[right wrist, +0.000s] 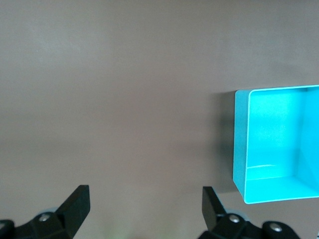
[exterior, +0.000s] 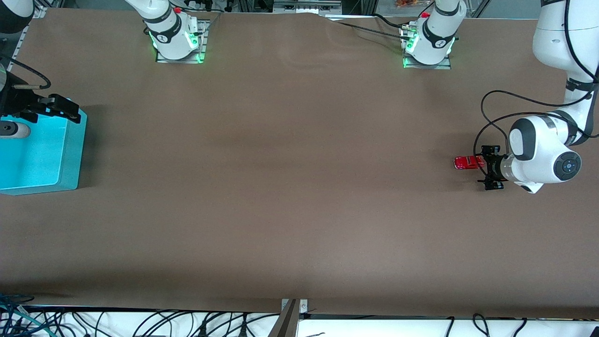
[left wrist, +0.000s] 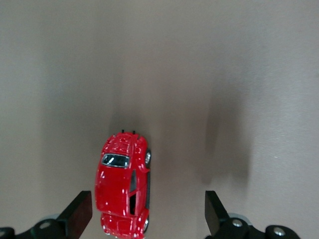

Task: Wind red beetle toy and store in blue box

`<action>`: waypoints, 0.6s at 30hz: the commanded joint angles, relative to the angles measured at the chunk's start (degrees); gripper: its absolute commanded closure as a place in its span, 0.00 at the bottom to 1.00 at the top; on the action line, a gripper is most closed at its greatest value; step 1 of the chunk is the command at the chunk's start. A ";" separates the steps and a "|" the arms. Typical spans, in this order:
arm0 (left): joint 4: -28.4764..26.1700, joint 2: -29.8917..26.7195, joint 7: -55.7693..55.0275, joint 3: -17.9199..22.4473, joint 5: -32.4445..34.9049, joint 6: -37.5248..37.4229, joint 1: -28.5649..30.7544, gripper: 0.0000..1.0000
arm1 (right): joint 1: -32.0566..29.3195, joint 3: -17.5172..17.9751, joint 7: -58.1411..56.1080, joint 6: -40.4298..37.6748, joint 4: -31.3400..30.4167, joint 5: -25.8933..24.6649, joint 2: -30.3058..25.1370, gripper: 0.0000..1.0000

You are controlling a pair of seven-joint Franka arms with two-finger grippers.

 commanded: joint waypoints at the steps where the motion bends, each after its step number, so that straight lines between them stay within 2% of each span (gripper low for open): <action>1: -1.52 -1.12 -0.87 0.39 -1.19 -0.07 -0.71 0.00 | -0.34 0.23 -0.87 -0.53 1.48 0.60 0.57 0.00; 5: -1.61 -0.95 -0.87 0.39 -1.19 -0.07 -0.80 0.03 | -0.34 0.23 -0.87 -0.53 1.48 0.60 0.57 0.00; 8: -1.61 -0.86 -0.87 0.39 -1.19 -0.07 -0.80 0.13 | -0.34 0.23 -0.87 -0.53 1.48 0.60 0.57 0.00; 9: -1.61 -0.86 -0.87 0.39 -1.19 -0.07 -0.80 0.20 | -0.34 0.23 -0.87 -0.53 1.48 0.60 0.57 0.00; 11: -1.61 -0.86 -0.87 0.39 -1.19 0.02 -0.80 0.42 | -0.34 0.23 -0.87 -0.53 1.48 0.60 0.57 0.00; 14: -1.52 -0.86 -0.69 0.39 -1.19 0.02 -0.80 0.67 | -0.34 0.23 -0.87 -0.53 1.48 0.60 0.57 0.00; 18: -1.26 -0.86 -0.51 0.39 -1.10 0.10 -0.88 0.94 | -0.34 0.14 -0.87 -0.53 1.48 0.60 0.57 0.00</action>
